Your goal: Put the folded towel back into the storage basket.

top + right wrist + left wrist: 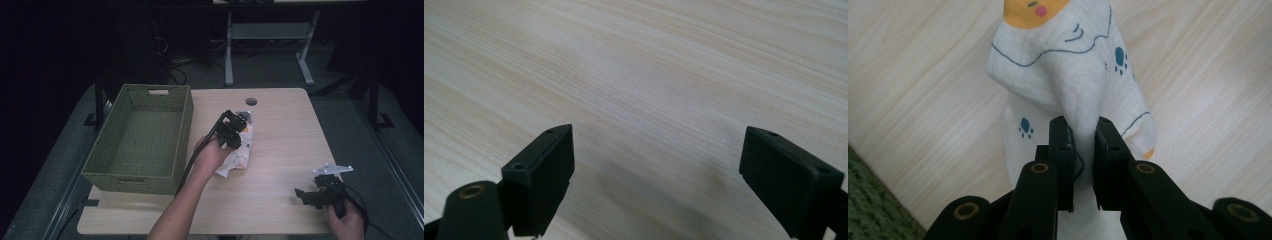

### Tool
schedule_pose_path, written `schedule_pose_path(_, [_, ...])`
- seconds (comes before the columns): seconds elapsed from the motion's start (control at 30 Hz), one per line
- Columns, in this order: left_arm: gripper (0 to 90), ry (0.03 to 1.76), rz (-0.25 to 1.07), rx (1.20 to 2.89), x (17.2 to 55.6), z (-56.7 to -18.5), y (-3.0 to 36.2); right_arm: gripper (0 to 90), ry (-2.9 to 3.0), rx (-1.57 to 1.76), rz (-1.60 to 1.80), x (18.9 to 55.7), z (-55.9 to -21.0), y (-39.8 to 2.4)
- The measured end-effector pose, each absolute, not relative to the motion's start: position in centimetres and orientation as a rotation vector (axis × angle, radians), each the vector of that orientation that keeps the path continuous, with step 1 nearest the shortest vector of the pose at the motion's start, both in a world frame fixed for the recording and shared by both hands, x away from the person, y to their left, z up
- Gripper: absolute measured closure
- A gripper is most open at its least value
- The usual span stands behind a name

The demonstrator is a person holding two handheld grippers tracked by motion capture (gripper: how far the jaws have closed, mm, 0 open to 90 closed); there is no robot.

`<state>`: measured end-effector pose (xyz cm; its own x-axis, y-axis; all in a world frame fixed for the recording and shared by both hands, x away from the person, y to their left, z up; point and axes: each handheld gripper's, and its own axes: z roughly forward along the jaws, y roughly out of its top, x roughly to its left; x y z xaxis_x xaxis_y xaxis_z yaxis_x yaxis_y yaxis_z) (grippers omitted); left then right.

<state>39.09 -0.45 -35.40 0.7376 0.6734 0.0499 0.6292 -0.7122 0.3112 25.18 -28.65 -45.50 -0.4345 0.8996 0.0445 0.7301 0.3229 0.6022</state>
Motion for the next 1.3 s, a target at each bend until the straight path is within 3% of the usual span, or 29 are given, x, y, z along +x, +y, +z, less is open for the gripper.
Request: schedule_pose_path(1.3, [80.7,1.176,0.334,2.643,39.8,-26.8,6.4,14.2,2.288,1.469,0.796,25.3,-45.5,-28.6])
